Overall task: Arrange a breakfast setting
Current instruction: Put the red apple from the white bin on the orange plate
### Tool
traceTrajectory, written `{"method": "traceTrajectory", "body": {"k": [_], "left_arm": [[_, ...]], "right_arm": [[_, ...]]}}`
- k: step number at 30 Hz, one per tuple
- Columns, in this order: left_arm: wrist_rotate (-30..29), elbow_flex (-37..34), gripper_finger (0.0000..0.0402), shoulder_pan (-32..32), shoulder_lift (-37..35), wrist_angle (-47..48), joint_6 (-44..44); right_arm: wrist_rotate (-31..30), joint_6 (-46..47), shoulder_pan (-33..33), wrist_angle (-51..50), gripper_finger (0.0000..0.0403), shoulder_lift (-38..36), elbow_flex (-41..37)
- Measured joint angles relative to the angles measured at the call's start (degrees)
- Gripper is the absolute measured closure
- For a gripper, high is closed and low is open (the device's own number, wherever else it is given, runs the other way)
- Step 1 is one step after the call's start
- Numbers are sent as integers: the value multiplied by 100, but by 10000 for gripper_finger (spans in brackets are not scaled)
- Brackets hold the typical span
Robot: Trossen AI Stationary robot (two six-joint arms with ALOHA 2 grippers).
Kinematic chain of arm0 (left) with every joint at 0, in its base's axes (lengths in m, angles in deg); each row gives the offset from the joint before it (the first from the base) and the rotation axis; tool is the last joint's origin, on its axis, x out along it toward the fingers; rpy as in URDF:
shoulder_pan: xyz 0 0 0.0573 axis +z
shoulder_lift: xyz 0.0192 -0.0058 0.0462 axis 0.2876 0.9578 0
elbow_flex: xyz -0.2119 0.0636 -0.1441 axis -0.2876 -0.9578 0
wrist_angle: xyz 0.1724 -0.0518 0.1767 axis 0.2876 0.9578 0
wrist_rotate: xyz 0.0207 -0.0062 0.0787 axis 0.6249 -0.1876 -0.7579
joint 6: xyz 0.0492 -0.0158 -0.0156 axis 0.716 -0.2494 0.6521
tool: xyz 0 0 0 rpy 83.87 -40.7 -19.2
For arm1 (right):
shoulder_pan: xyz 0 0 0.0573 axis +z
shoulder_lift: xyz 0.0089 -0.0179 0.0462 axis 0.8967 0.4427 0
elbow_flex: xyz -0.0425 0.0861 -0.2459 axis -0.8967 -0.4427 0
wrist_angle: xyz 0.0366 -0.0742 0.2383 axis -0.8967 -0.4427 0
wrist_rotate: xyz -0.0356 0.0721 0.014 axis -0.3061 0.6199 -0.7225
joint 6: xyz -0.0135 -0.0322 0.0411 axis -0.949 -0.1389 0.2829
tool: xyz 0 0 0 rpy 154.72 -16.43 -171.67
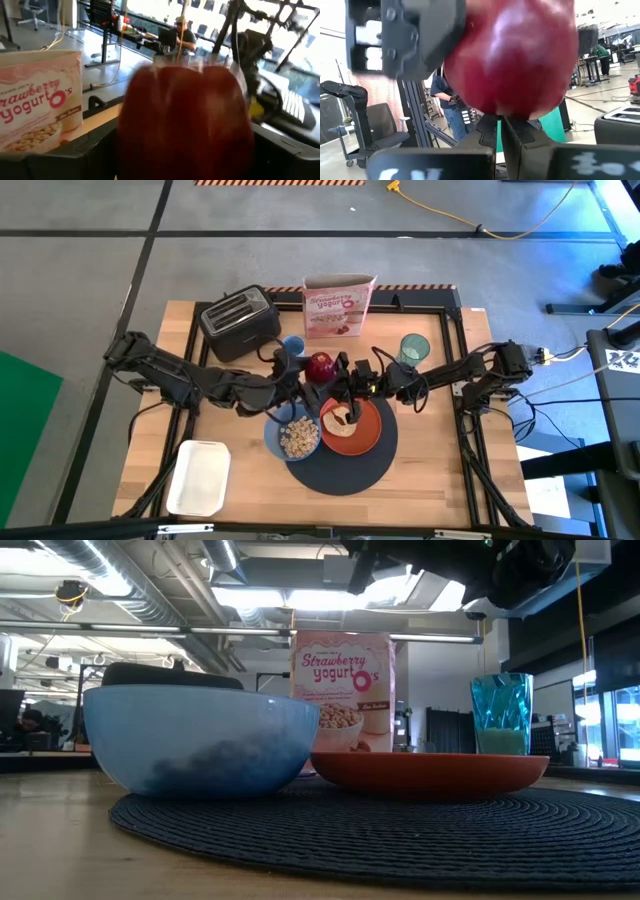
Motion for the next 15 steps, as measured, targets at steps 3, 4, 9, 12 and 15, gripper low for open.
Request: {"method": "traceTrajectory", "body": {"k": [3, 4, 9, 12, 15], "left_arm": [[38, -4, 67, -11, 13, 8, 305], [49, -4, 64, -11, 4, -2, 385], [-23, -6, 46, -11, -140, -16, 921], [-159, -4, 34, -28, -355, -51, 1582], [-403, -2, 24, -88, -601, -53, 2331]], "right_arm": [[-46, -39, 0, -80, 401, -28, 15], [-108, -40, 0, -127, 401, -28, 15], [-431, -182, -24, -565, 401, -61, 20], [-630, -193, -107, -1140, 402, -113, 15], [-748, -197, -231, -1861, 402, -321, 12]]}}
